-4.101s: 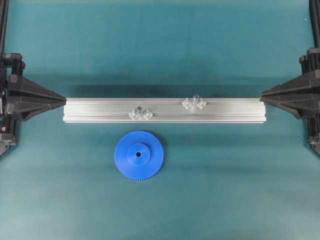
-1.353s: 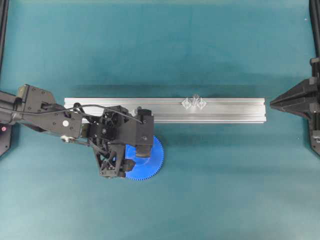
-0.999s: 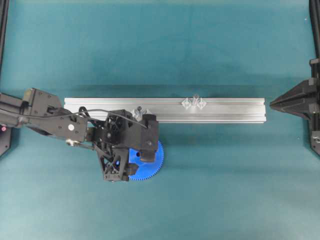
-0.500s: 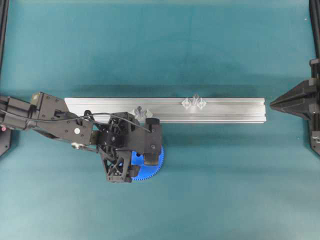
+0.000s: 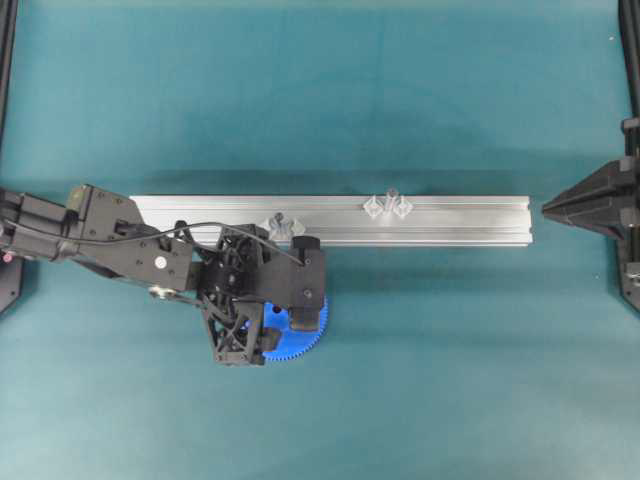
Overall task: Find the location of the shaft and insert the large gear.
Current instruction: 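Close the left gripper on the gear hub and lift it, then carry the gear upright toward the right shaft on the rail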
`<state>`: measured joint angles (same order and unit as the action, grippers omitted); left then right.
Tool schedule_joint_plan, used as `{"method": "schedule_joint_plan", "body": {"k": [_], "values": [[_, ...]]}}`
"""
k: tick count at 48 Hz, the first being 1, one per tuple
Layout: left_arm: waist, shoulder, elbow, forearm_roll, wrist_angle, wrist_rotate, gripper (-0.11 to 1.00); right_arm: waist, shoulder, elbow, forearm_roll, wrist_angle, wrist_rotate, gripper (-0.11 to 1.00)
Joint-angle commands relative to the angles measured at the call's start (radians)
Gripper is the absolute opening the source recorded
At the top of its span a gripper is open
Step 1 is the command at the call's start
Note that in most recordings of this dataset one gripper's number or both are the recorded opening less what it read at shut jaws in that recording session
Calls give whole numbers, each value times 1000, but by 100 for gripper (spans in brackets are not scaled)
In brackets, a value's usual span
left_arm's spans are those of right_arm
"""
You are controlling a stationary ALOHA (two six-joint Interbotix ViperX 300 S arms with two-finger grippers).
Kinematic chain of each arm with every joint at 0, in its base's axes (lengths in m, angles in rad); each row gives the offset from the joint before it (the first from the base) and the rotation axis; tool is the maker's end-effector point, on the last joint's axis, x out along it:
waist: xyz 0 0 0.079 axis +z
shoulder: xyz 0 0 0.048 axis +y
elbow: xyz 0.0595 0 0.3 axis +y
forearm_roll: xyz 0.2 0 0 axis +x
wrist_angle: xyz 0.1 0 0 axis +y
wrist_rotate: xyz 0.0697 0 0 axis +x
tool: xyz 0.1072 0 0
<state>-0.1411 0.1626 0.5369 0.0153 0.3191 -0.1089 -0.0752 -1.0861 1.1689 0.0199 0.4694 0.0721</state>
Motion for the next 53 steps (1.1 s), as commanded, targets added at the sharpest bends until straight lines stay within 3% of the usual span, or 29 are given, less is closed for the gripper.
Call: {"method": "schedule_joint_plan", "body": {"k": [1, 3, 18, 41, 53], "values": [[-6, -5, -21, 2, 23, 2, 77, -2, 3, -8, -2, -3, 5, 14], [-6, -5, -25, 2, 26, 0, 71, -2, 3, -8, -2, -3, 5, 14], [-6, -17, -34, 2, 15, 12, 71, 0, -6, 0, -2, -6, 5, 14], [11, -124, -127, 5, 15, 15, 71, -2, -38, 11, -2, -5, 9, 14], [69, -215, -161, 5, 14, 83, 71, -2, -38, 12, -2, -9, 9, 14]]}}
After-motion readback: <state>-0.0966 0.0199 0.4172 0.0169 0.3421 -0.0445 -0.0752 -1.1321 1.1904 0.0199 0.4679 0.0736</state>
